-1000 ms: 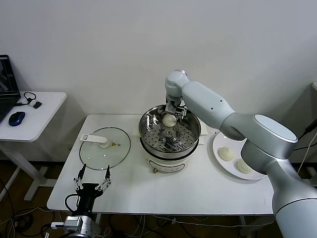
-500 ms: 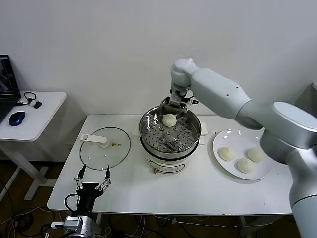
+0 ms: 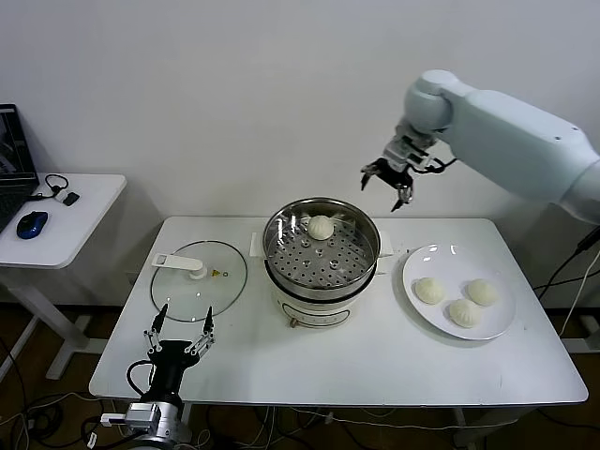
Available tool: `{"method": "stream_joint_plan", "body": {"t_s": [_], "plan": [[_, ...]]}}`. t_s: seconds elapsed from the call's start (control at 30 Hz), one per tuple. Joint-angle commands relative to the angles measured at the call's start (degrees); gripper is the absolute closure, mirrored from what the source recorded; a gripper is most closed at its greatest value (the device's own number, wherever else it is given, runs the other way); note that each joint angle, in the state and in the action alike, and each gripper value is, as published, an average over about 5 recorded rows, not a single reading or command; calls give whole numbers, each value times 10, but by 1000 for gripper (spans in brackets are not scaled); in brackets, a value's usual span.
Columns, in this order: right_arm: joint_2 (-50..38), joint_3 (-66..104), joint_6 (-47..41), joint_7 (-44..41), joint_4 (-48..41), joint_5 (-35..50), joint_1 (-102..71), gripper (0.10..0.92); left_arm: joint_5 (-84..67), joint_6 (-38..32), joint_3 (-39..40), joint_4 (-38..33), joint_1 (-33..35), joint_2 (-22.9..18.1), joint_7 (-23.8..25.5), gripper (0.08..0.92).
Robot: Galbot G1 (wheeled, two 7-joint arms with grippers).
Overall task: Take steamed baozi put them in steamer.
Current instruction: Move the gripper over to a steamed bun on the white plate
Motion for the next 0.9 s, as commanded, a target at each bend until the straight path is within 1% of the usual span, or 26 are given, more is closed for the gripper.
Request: {"method": "stream_joint_plan", "body": {"t_s": [0.03, 0.23, 0.47, 0.63, 0.9], "plan": [[-133, 36, -88, 5, -4, 31, -71, 203, -6, 11, 6, -20, -4, -4, -2, 177], [-158, 102, -125, 27, 5, 14, -171, 203, -5, 13, 5, -31, -9, -3, -16, 177], [-154, 143, -144, 34, 1, -17, -255, 203, -3, 17, 5, -32, -11, -2, -16, 177], [-135, 150, -143, 34, -21, -43, -286, 203, -4, 17, 4, -32, -9, -1, -16, 177], [-72, 196, -129, 52, -87, -88, -321, 203, -5, 16, 1, -29, -2, -1, -15, 177]]}}
